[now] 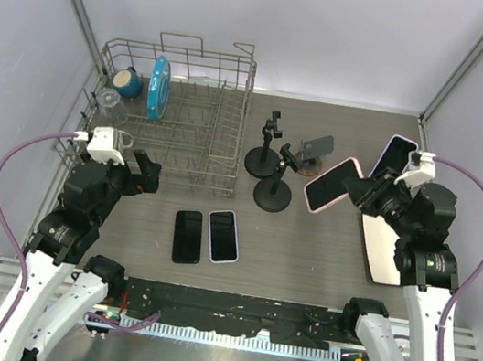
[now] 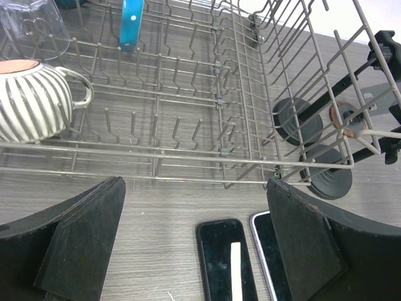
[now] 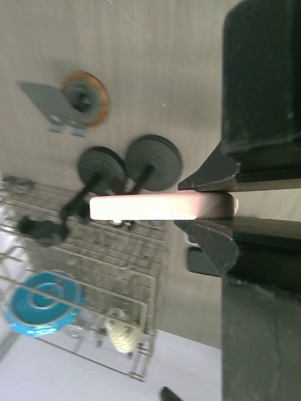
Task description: Remove the phone from the phone stand
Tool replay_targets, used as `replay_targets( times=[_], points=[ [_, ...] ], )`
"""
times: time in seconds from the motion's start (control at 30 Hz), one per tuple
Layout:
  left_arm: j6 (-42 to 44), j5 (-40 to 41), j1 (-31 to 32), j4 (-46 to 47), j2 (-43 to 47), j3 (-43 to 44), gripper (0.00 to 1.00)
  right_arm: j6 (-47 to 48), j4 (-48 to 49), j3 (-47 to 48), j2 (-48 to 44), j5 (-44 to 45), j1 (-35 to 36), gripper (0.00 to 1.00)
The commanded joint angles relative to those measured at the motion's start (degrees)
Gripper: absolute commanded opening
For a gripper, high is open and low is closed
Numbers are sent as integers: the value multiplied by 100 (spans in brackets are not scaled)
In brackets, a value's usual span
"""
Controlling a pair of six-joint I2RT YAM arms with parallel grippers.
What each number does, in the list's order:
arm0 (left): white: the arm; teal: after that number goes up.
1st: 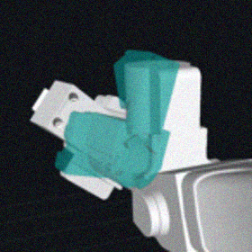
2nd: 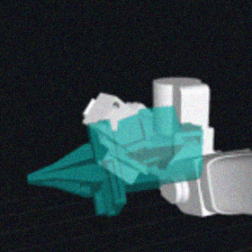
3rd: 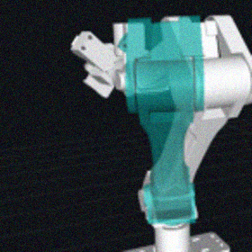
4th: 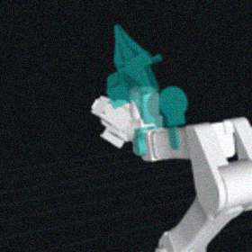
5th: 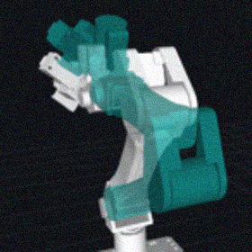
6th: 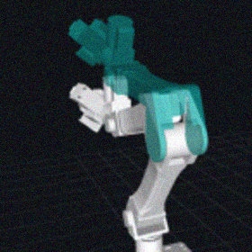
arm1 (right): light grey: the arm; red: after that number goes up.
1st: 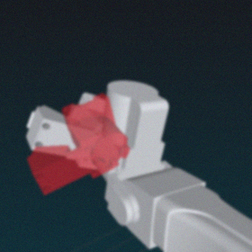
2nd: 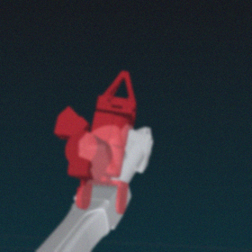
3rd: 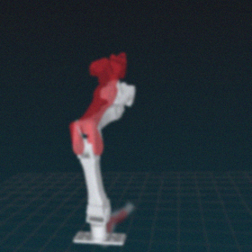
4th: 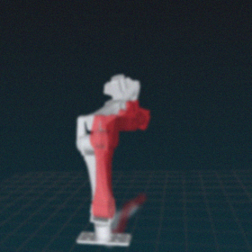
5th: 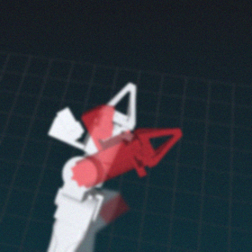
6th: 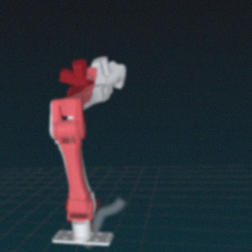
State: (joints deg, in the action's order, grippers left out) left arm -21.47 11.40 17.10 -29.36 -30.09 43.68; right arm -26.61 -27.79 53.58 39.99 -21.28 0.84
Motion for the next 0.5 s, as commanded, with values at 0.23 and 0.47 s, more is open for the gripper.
replay_targets(
  times=[0.23,0.47],
  points=[
    [144,-15,-40,273,-59,9,100,200,-507,-664,299,-1572,232,1],
    [144,-120,-40,265,-103,18,100,113,-79,-1121,958,-1294,1224,1]
  ],
)
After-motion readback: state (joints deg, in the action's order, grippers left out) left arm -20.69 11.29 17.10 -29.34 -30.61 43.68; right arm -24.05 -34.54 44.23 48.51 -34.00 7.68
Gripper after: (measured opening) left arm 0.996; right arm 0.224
